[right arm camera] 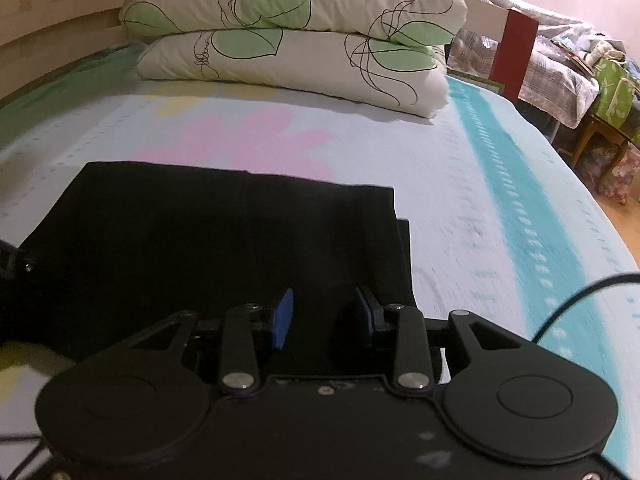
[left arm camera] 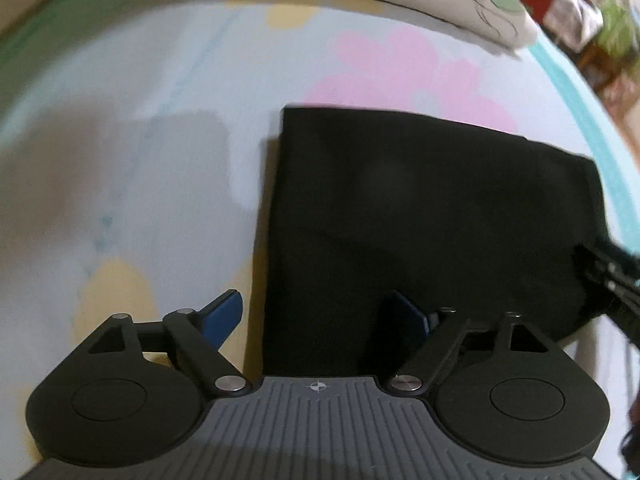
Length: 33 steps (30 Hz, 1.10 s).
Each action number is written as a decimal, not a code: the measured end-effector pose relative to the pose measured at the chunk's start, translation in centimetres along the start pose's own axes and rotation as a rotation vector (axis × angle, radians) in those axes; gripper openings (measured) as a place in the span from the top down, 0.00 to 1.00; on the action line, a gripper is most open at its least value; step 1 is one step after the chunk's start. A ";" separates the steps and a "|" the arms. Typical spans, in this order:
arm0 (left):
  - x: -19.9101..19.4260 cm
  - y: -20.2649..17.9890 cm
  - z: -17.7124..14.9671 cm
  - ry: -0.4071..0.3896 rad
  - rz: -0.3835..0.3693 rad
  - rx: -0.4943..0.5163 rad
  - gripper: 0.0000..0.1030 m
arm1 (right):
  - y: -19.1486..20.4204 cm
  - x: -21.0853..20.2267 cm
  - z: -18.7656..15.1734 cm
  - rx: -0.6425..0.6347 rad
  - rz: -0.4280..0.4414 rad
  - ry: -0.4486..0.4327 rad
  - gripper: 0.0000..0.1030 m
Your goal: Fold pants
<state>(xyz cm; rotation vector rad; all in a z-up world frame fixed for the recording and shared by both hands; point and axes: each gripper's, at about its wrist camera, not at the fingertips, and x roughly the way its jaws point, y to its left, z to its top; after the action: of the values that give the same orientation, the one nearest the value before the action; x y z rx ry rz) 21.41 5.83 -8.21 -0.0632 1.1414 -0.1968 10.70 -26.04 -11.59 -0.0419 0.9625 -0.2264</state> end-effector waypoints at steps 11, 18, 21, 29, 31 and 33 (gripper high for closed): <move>0.7 0.2 1.7 -0.011 -0.067 0.046 0.18 | -4.5 -1.5 1.0 0.218 -0.017 -0.022 0.52; 1.5 0.1 2.3 -0.001 -0.099 0.064 0.14 | -9.2 1.9 0.4 0.391 0.131 0.093 0.50; 1.9 -0.1 2.3 -0.002 -0.115 0.089 0.07 | -10.0 3.2 0.1 0.439 0.239 0.128 0.49; 2.3 0.4 2.7 -0.012 -0.175 0.114 0.01 | -10.2 6.0 0.5 0.492 0.383 0.144 0.44; 2.4 0.1 3.0 -0.018 -0.178 0.112 0.01 | -9.8 6.3 0.7 0.497 0.391 0.140 0.44; 2.4 0.0 3.0 -0.026 -0.172 0.087 0.02 | -9.4 6.3 0.8 0.500 0.380 0.132 0.46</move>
<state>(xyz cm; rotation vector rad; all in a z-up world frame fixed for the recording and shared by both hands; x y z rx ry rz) 25.12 5.27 -9.09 -0.0868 1.1009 -0.3971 13.22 -36.57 -14.98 0.6163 1.0027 -0.1133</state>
